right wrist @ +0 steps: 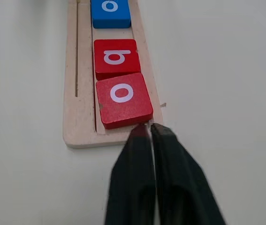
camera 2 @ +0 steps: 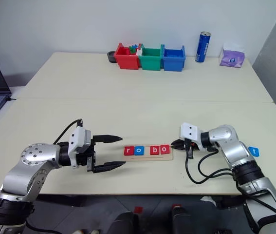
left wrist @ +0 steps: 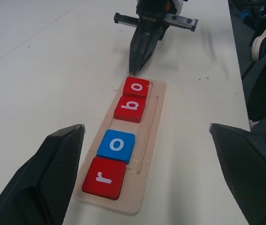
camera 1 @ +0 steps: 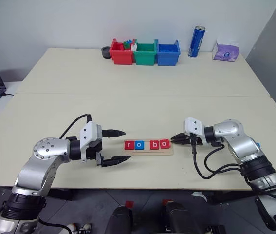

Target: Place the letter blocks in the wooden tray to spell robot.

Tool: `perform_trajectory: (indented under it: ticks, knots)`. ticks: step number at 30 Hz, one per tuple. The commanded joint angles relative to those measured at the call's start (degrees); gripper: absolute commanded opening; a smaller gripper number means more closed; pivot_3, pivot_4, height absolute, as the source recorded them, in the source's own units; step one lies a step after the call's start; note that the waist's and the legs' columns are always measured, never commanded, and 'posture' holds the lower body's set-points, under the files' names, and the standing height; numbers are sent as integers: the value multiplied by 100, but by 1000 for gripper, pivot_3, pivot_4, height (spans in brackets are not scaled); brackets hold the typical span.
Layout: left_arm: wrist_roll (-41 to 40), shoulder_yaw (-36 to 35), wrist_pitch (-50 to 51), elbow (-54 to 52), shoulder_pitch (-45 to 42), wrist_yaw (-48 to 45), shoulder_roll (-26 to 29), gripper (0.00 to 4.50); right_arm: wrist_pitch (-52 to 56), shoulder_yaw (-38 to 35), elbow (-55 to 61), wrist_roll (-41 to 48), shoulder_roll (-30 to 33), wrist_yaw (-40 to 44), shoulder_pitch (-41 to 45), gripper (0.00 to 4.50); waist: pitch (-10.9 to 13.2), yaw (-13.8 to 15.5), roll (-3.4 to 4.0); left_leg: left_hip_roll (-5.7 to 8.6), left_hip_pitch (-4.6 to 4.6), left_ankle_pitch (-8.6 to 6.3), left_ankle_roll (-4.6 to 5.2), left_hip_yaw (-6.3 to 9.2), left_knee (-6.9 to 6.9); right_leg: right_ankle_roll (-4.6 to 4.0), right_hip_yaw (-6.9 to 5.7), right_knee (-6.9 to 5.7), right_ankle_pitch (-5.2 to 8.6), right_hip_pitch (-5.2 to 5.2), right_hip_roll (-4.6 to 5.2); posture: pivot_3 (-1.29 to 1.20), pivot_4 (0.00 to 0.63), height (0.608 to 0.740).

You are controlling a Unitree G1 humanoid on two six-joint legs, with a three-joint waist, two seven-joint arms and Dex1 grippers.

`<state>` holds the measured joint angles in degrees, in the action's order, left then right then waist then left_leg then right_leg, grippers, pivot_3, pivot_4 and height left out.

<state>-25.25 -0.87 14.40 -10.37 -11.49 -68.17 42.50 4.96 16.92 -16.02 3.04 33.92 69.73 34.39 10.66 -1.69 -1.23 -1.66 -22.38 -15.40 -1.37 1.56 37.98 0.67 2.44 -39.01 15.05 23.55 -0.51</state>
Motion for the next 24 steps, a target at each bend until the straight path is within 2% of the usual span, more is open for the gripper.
perform_trajectory:
  ticks: [1, 24]
  knots:
    - [-1, -73, -102, -78, 1, -5, 48, 4500, -115, -33, 124, -23, 9, -6, -30, 16, 0, 0, 0, 0, 0, 0, 0, 0, 0, 0, 0, 0, 0, 0, 0, 0, 150, 740]
    - [20, -115, -98, -109, 69, 46, 57, 4500, -105, 74, 274, -171, -299, -6, -16, 16, 0, 0, 0, 0, 1, 0, 0, 0, 0, 0, 0, -1, 0, 0, -1, 0, 150, 740]
